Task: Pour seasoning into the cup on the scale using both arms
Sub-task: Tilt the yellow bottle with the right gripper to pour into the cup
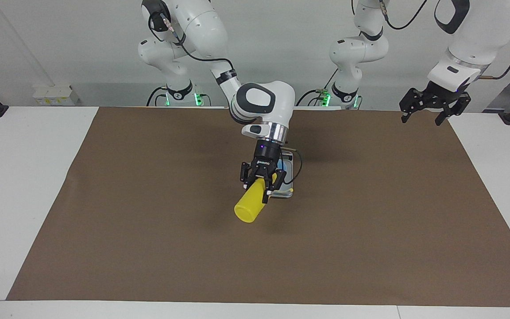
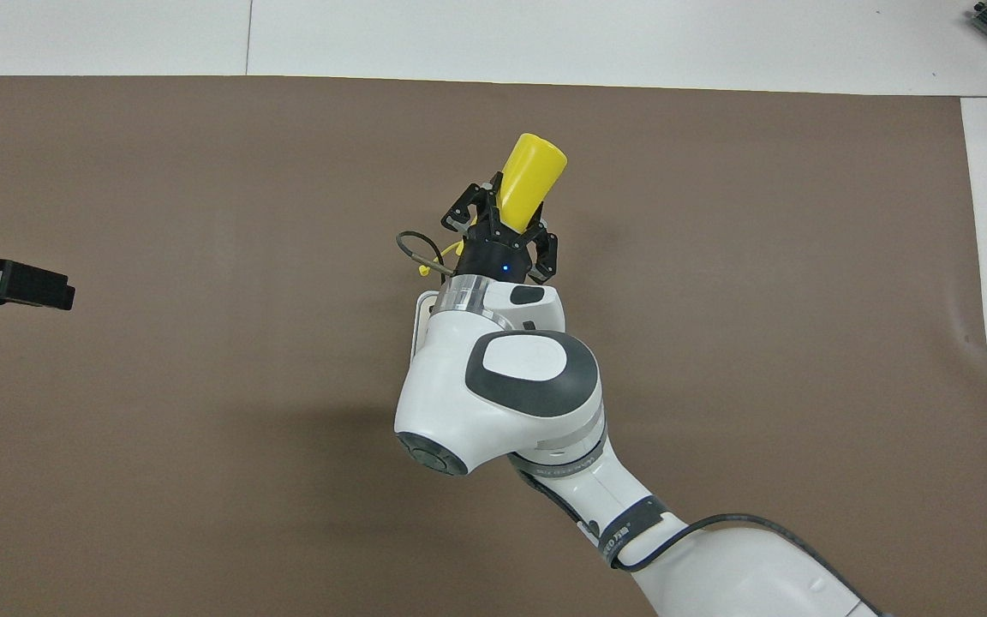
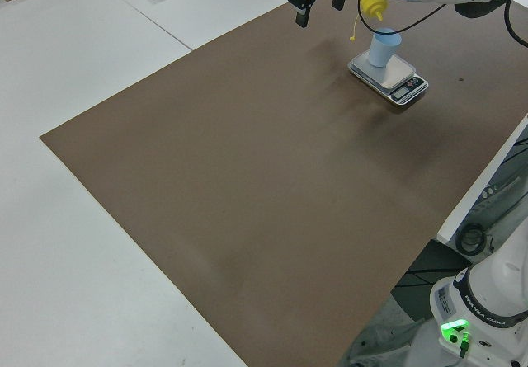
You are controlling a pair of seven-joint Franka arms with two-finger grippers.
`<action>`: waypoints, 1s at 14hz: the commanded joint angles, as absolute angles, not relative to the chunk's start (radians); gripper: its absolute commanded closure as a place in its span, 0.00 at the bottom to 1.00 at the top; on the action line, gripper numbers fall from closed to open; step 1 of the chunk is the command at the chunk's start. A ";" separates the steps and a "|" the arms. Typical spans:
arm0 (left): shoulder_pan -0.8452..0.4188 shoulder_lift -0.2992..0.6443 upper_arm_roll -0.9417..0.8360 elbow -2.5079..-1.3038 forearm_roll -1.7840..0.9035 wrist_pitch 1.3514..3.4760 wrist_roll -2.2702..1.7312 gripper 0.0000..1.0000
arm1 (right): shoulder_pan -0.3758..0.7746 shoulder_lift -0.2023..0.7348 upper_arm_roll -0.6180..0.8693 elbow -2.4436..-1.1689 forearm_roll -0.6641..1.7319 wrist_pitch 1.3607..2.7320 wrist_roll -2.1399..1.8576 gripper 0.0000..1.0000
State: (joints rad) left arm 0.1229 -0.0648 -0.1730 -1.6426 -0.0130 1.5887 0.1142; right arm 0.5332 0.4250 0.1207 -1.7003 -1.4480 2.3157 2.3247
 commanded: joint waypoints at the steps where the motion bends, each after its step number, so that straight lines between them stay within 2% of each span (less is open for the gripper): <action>1: 0.118 -0.081 -0.169 -1.666 -0.025 1.605 0.120 0.00 | 0.488 0.374 0.127 -1.706 -1.373 2.399 2.338 1.00; 9: 0.118 -0.081 -0.169 -1.664 -0.025 1.608 0.123 0.00 | 0.427 0.307 0.127 -1.735 -0.726 2.391 2.249 1.00; 14: 0.121 -0.078 -0.169 -1.658 -0.025 1.600 0.126 0.00 | 0.345 0.293 0.127 -1.786 -0.490 2.343 2.123 1.00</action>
State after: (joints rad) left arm 0.1227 -0.0648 -0.1737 -1.6426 -0.0130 1.5889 0.1146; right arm 0.3782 0.3362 0.1188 -1.7441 -0.5657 2.3714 2.1696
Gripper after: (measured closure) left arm 0.000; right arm 0.405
